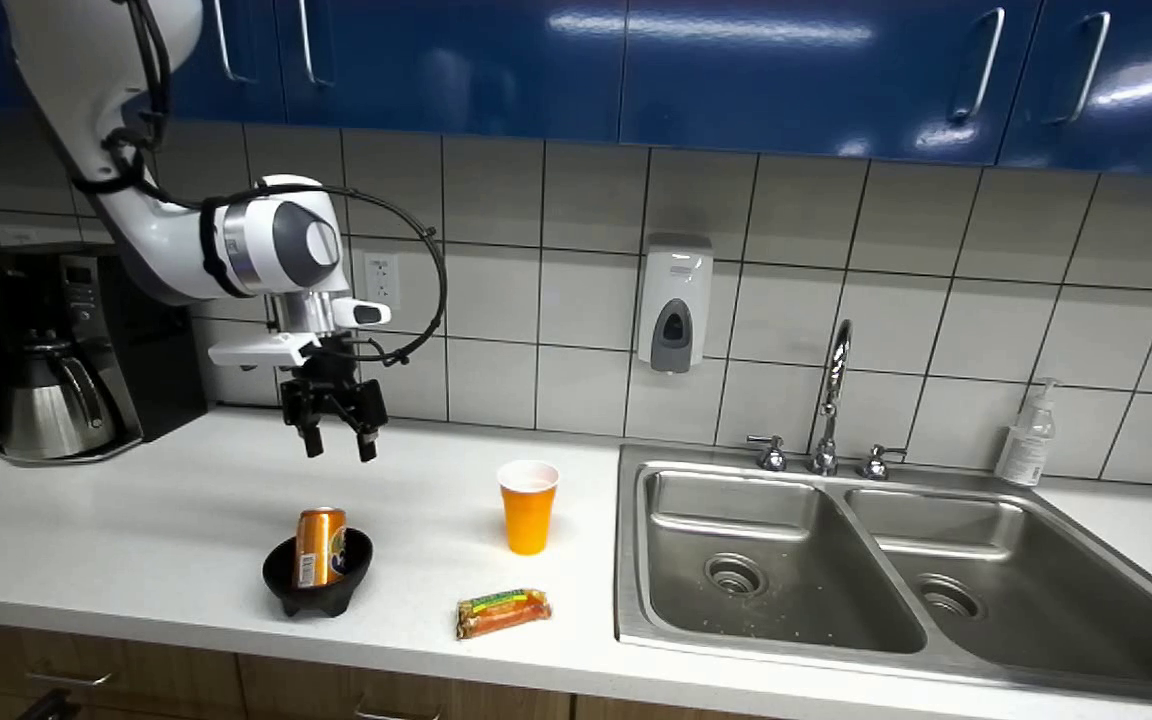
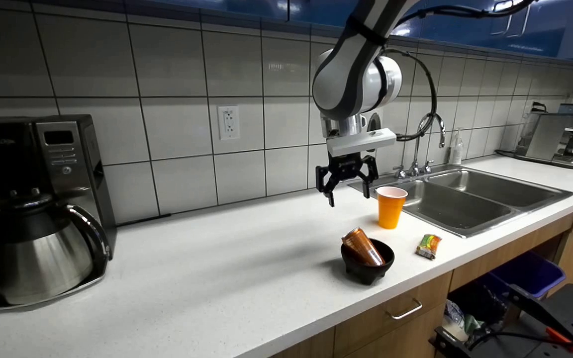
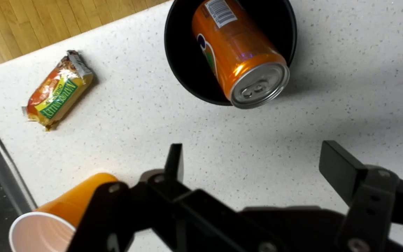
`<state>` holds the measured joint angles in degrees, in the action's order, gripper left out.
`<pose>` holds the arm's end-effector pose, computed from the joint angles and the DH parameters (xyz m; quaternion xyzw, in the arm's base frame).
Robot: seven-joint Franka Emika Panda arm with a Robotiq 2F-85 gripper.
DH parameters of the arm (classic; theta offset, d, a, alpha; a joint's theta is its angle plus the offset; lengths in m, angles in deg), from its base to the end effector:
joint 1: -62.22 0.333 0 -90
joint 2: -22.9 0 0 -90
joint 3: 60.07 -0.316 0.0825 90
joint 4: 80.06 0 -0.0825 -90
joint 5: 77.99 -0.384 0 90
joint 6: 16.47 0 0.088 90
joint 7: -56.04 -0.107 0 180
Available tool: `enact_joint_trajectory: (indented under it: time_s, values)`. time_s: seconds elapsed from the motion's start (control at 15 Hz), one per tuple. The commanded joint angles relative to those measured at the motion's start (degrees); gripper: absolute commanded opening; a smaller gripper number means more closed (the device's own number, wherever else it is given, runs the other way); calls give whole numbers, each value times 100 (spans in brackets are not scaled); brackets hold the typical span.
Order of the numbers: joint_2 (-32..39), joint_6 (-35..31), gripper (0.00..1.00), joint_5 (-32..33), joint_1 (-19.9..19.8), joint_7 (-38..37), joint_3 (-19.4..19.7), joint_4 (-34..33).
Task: Place the orange can in the black bowl
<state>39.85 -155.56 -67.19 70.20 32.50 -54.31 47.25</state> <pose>0.5401 0.0197 0.2341 0.9902 -0.1098 -0.0277 0.0813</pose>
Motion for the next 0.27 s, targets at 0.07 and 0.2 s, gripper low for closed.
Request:
enact_joint_trajectory:
  time_s: [0.07, 0.2]
  values:
    - [-87, 127, 100, 118, -80, -115, -46, -7]
    - [-108, 162, 100, 124, -83, -132, -45, -7]
